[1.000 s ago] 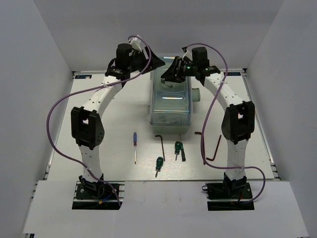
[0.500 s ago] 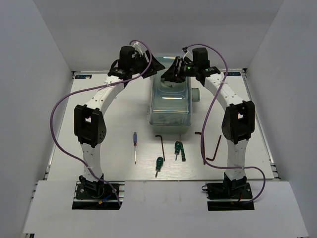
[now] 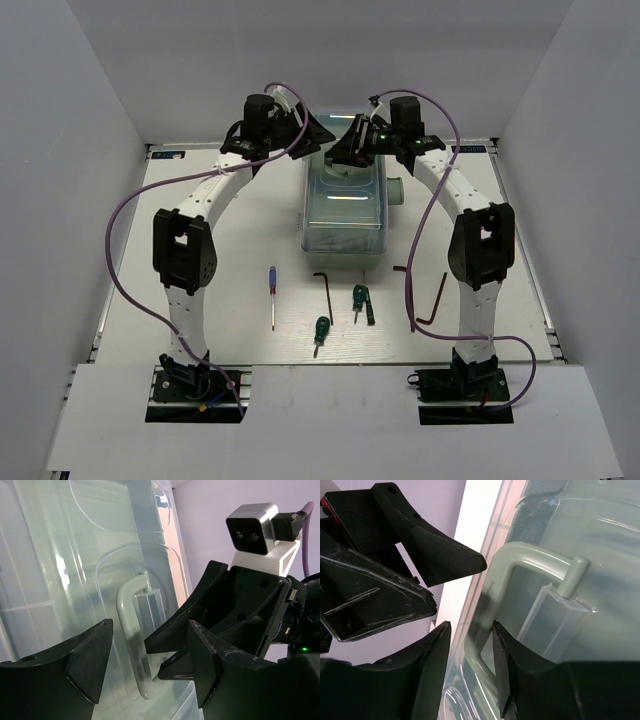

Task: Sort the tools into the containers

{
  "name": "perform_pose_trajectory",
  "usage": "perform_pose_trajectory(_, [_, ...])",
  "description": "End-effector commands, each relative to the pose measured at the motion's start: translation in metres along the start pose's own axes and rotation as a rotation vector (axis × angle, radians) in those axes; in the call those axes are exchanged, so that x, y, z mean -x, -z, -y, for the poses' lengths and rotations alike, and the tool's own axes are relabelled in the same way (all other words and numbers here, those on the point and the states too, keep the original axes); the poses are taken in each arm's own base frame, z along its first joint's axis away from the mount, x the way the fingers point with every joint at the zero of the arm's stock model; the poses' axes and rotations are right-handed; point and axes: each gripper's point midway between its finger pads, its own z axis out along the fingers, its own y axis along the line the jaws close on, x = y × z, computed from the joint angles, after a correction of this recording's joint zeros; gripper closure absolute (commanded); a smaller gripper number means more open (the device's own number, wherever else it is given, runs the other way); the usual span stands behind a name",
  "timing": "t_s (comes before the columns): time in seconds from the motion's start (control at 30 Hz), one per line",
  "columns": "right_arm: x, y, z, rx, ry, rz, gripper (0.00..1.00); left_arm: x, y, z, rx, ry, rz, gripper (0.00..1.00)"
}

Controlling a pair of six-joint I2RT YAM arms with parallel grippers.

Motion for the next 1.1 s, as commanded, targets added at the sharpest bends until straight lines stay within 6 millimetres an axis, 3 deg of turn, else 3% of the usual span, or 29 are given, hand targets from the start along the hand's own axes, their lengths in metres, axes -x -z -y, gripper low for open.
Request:
perform_pose_trajectory(0.0, [-0.011, -0.002, -0.019, 0.067, -0.002, -0.043, 0.56, 0.010, 0.004, 0.022, -0.049, -0.024, 0.014, 0.29])
perform_pose_trajectory(0.23, [-0.008, 0.000, -0.022, 0.082, -0.004, -0.037, 0.57, 0.011, 0.005, 0.023, -0.041, -0.018, 0.006, 0.29])
perform_pose_trajectory(0.3, [-0.008, 0.000, -0.021, 0.085, -0.011, -0.040, 0.57, 0.003, 0.000, 0.012, -0.013, 0.004, -0.022, 0.30])
perform_pose_trajectory(0.33, [-0.007, 0.001, -0.022, 0.088, -0.011, -0.037, 0.57, 0.009, 0.002, 0.020, -0.024, -0.005, -0.011, 0.30])
perform_pose_trajectory(0.43, [-0.006, 0.002, -0.024, 0.096, -0.010, -0.035, 0.57, 0.006, 0.000, 0.019, -0.019, 0.009, -0.042, 0.30])
perform_pose_trajectory(0.5, [-0.006, 0.001, -0.025, 0.099, -0.007, -0.034, 0.57, 0.000, -0.006, 0.009, 0.004, 0.019, -0.066, 0.31])
perform_pose_trajectory(0.97, [-0.004, 0.003, -0.026, 0.108, -0.014, -0.031, 0.57, -0.011, -0.007, 0.011, 0.017, 0.022, -0.134, 0.31])
perform_pose_trajectory(1.07, [-0.005, 0.004, -0.028, 0.127, 0.020, -0.036, 0.37, -0.012, -0.006, 0.012, 0.010, 0.022, -0.140, 0.31])
